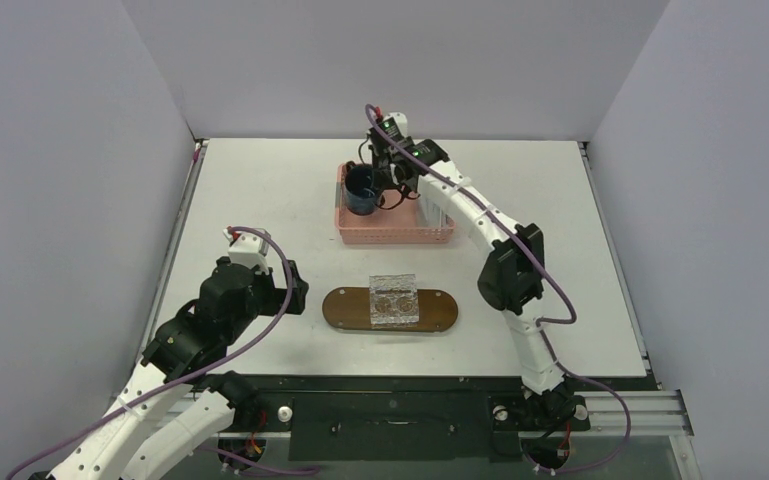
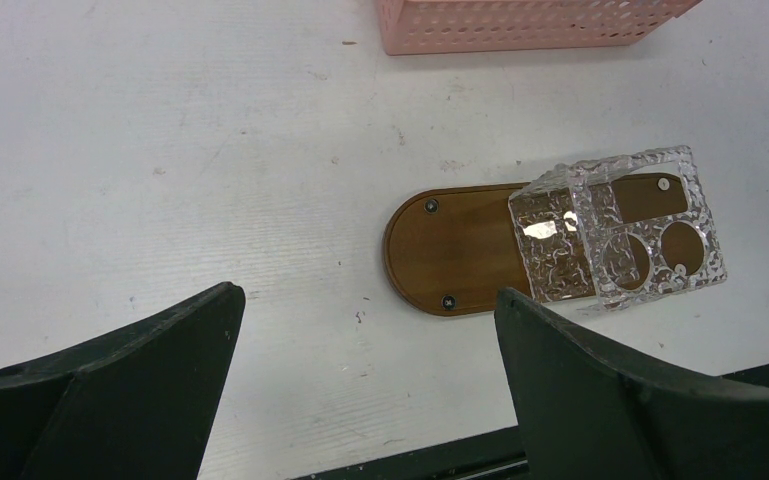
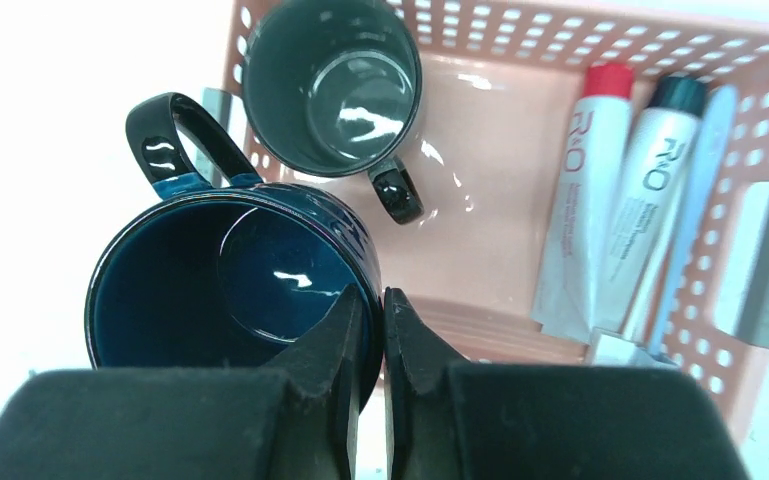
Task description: Prepare toiletry sets of a toothbrush and toothpaste on the tray
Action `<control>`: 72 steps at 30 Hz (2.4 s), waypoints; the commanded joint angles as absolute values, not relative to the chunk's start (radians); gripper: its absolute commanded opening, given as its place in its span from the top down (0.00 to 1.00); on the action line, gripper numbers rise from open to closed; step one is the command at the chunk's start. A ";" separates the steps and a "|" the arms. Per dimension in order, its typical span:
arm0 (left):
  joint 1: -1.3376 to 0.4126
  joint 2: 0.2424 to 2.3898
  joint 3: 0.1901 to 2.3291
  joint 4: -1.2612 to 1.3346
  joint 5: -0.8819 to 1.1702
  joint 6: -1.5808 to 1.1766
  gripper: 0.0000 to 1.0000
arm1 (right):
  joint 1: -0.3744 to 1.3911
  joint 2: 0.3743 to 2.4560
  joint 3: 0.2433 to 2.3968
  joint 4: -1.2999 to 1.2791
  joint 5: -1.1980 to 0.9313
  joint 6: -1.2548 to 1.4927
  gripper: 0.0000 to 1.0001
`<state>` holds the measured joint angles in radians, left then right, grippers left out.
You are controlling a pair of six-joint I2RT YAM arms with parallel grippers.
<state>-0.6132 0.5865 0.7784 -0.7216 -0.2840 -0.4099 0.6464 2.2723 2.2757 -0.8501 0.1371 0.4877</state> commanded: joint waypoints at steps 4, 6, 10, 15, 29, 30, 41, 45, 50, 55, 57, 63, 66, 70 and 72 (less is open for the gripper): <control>-0.607 0.583 0.784 -0.698 -0.295 -0.406 0.04 | 0.638 2.040 2.225 -0.747 0.154 0.409 1.00; -0.606 0.583 0.783 -0.698 -0.295 -0.406 0.04 | 0.643 2.002 2.191 -0.720 0.136 0.375 1.00; -0.603 0.576 0.784 -0.697 -0.293 -0.406 0.04 | 0.649 1.949 2.155 -0.701 0.105 0.305 1.00; -0.600 0.558 0.782 -0.696 -0.294 -0.406 0.04 | 0.667 1.898 2.122 -0.681 0.065 0.221 1.00; -0.593 0.458 0.786 -0.686 -0.306 -0.419 0.04 | 0.772 1.837 2.048 -0.679 -0.042 -0.013 1.00; -0.591 0.442 0.787 -0.684 -0.307 -0.419 0.04 | 0.775 1.837 2.046 -0.682 -0.055 -0.022 1.00; -0.586 0.340 0.782 -0.679 -0.324 -0.413 0.04 | 0.831 1.893 2.086 -0.790 -0.162 -0.136 1.00; -0.583 0.321 0.783 -0.679 -0.312 -0.402 0.04 | 0.841 1.931 2.119 -0.840 -0.199 -0.163 1.00; -0.580 0.305 0.781 -0.670 -0.288 -0.390 0.04 | 0.857 1.975 2.145 -0.896 -0.272 -0.205 1.00; -0.575 0.301 0.778 -0.667 -0.280 -0.385 0.04 | 0.879 2.004 2.136 -0.915 -0.308 -0.237 1.00; -0.574 0.301 0.778 -0.666 -0.279 -0.385 0.04 | 0.887 2.016 2.129 -0.917 -0.325 -0.244 1.00; -0.571 0.296 0.778 -0.665 -0.277 -0.384 0.04 | 0.906 2.041 2.093 -0.912 -0.350 -0.266 1.00; -0.567 0.295 0.777 -0.664 -0.274 -0.381 0.04 | 0.912 2.043 2.065 -0.897 -0.351 -0.268 1.00; -0.561 0.301 0.776 -0.660 -0.265 -0.379 0.04 | 0.918 2.029 1.998 -0.841 -0.368 -0.260 1.00; -0.556 0.304 0.775 -0.658 -0.257 -0.377 0.04 | 0.924 2.021 1.963 -0.807 -0.370 -0.251 1.00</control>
